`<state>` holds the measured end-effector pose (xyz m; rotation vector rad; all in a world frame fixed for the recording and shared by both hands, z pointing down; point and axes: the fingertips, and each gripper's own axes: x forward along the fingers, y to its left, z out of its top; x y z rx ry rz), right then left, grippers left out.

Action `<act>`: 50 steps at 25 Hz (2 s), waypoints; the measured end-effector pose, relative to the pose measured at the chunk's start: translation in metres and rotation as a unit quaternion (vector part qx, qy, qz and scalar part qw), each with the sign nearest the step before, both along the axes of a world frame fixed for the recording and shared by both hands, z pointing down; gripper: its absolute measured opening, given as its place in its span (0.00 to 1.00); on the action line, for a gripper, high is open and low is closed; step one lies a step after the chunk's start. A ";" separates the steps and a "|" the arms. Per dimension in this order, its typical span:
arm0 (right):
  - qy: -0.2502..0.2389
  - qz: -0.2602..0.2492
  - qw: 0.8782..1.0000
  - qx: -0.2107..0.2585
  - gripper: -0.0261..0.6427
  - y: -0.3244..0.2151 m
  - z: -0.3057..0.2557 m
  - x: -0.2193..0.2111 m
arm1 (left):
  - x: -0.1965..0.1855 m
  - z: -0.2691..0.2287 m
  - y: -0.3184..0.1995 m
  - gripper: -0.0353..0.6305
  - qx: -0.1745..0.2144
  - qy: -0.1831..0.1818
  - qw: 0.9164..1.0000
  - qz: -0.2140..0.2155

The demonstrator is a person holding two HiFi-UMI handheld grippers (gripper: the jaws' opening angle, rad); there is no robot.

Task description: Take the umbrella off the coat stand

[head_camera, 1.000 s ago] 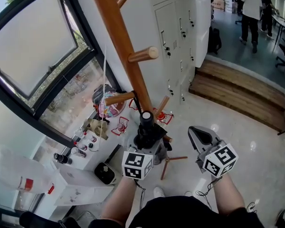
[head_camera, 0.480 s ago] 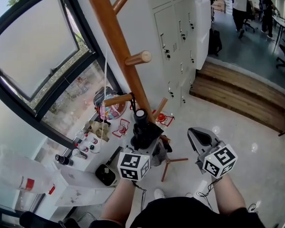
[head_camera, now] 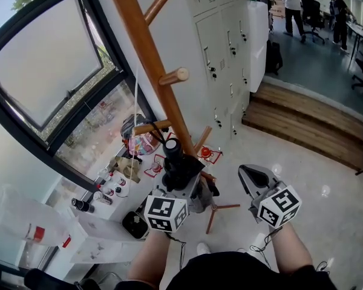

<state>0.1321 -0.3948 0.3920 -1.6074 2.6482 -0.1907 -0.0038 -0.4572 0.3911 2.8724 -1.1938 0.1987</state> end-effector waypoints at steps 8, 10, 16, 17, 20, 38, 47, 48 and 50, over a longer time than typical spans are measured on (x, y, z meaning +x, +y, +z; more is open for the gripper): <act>-0.002 -0.013 1.000 0.006 0.12 0.006 -0.002 -0.007 | -0.018 -0.025 0.010 0.45 0.024 0.021 0.999 -0.024; -0.001 -0.018 1.000 0.006 0.12 0.009 -0.003 -0.008 | -0.023 -0.030 0.013 0.45 0.027 0.029 0.999 -0.032; 0.003 -0.036 0.999 0.006 0.12 0.016 -0.007 -0.014 | -0.038 -0.035 0.026 0.45 0.027 0.041 0.997 -0.060; 0.004 -0.040 0.999 0.006 0.12 0.018 -0.008 -0.015 | -0.040 -0.034 0.029 0.45 0.025 0.042 0.997 -0.065; 0.009 -0.057 0.998 0.005 0.12 0.024 -0.007 -0.017 | -0.045 -0.029 0.042 0.45 0.021 0.044 0.996 -0.080; 0.029 -0.187 0.982 -0.007 0.12 0.100 0.004 -0.043 | -0.083 -0.001 0.171 0.45 0.000 0.051 0.976 -0.213; 0.017 -0.244 0.970 -0.008 0.12 0.132 0.005 -0.101 | -0.128 0.001 0.225 0.45 -0.014 0.040 0.965 -0.258; 0.015 -0.245 0.969 -0.009 0.12 0.135 0.006 -0.106 | -0.131 0.002 0.230 0.45 -0.015 0.038 0.965 -0.257; 0.012 -0.244 0.970 -0.011 0.12 0.142 0.008 -0.115 | -0.137 0.004 0.238 0.45 -0.018 0.036 0.967 -0.253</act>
